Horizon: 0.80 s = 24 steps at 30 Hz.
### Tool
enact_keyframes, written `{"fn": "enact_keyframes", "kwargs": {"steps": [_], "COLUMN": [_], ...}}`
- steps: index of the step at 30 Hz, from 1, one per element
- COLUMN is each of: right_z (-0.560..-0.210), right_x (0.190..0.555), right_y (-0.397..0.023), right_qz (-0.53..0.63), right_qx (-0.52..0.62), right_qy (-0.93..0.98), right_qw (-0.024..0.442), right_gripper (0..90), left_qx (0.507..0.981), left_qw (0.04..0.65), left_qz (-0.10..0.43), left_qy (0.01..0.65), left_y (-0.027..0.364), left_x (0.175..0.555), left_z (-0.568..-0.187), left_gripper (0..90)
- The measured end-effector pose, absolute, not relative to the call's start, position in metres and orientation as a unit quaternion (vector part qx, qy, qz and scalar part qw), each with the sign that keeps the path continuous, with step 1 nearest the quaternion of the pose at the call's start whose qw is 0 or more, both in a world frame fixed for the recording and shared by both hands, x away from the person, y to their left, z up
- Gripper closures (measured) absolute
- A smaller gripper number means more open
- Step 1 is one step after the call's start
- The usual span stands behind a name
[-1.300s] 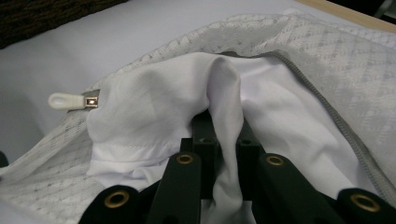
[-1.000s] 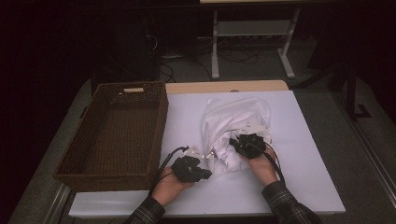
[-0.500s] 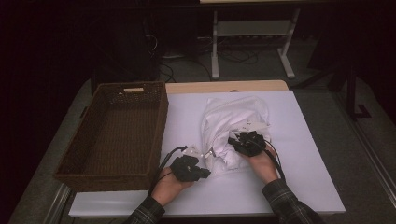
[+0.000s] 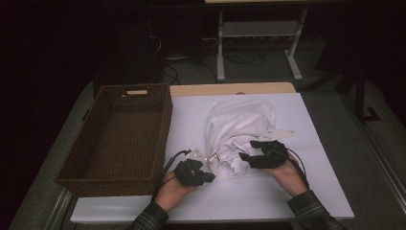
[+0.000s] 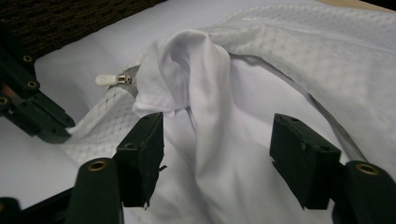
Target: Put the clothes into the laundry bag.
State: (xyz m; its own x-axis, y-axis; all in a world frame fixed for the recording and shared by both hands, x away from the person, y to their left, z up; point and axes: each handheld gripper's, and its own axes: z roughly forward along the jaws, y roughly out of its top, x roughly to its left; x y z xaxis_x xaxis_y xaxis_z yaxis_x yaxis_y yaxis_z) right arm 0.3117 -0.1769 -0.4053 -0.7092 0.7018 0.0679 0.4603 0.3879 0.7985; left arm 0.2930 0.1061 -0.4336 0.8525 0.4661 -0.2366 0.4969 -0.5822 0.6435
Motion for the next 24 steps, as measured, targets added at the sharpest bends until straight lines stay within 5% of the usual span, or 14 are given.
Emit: {"fn": "enact_keyframes", "kwargs": {"steps": [18,24], "right_z": [-0.430,-0.439], "right_x": [0.280,0.282], "right_y": [-0.229,-0.231], "right_qz": [0.388,0.388], "right_qx": [0.394,0.395], "right_qy": [0.823,0.824], "right_qw": [0.131,0.123], "right_gripper": [26.0,50.7], "left_qx": [0.890,0.890], "left_qw": [0.367,0.366], "left_qz": [-0.020,-0.020], "left_qy": [0.271,0.270], "left_y": [0.105,0.105], "left_x": [0.293,0.293], "left_z": [-0.435,-0.435], "left_gripper": [87.8,87.8]}}
